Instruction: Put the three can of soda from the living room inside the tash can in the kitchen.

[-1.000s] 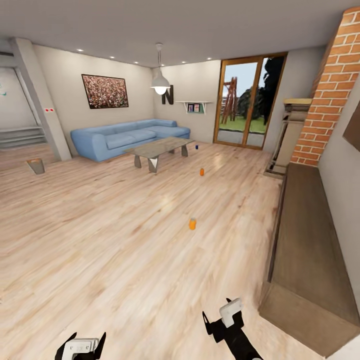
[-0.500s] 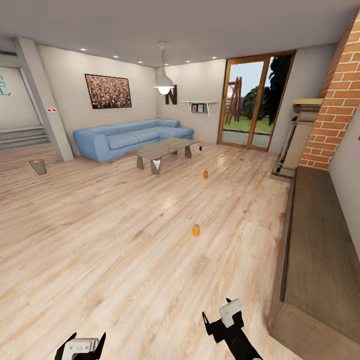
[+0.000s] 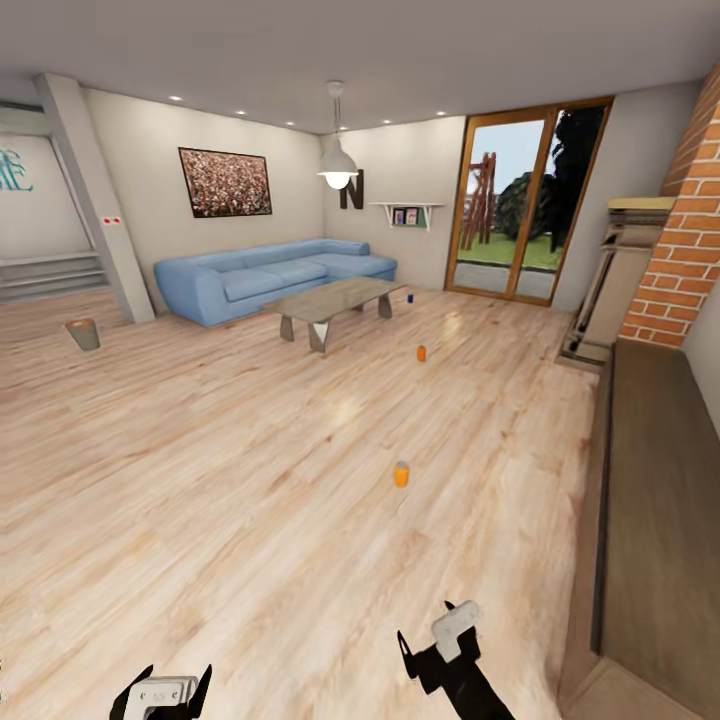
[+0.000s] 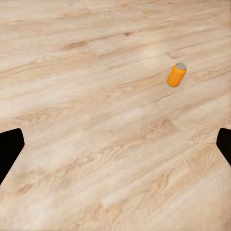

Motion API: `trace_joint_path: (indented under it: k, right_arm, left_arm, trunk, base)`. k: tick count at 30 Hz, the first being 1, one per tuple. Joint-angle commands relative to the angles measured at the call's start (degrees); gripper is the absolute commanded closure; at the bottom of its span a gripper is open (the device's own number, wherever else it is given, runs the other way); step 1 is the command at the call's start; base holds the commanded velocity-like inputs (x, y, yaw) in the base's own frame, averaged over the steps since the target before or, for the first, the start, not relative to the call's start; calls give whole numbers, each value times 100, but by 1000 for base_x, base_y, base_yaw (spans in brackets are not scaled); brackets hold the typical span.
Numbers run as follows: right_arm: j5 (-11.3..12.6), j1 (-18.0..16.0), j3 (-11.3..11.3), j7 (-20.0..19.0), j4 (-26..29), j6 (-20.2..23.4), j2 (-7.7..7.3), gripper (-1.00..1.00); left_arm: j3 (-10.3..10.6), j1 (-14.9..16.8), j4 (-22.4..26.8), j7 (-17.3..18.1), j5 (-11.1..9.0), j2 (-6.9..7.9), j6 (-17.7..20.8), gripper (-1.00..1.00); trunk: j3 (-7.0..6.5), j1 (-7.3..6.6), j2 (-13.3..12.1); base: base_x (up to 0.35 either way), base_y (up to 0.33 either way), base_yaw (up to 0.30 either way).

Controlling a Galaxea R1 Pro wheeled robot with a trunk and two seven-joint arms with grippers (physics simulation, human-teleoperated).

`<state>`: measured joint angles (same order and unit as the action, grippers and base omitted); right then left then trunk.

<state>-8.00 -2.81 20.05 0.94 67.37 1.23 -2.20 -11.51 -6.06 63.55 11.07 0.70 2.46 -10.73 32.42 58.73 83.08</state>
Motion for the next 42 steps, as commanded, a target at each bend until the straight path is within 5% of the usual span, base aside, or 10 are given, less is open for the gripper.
trace_joint_path:
  k: [1, 23, 42]
  right_arm:
    - [0, 0, 13, 1, -3, 0, 0, -100]
    - [0, 0, 61, 2, -24, 0, 0, -100]
    - [0, 0, 69, 2, -24, 0, 0, -100]
  left_arm:
    - [0, 0, 0, 0, 0, 0, 0, -100]
    - [0, 0, -9, 21, 6, 0, 3, -100]
    - [0, 0, -7, 20, 4, 0, 9, -100]
  trunk:
    - [0, 0, 0]
    - [0, 0, 0]
    - [0, 0, 0]
  base:
    - [255, 0, 148]
    - [259, 73, 196]
    - [268, 159, 39]
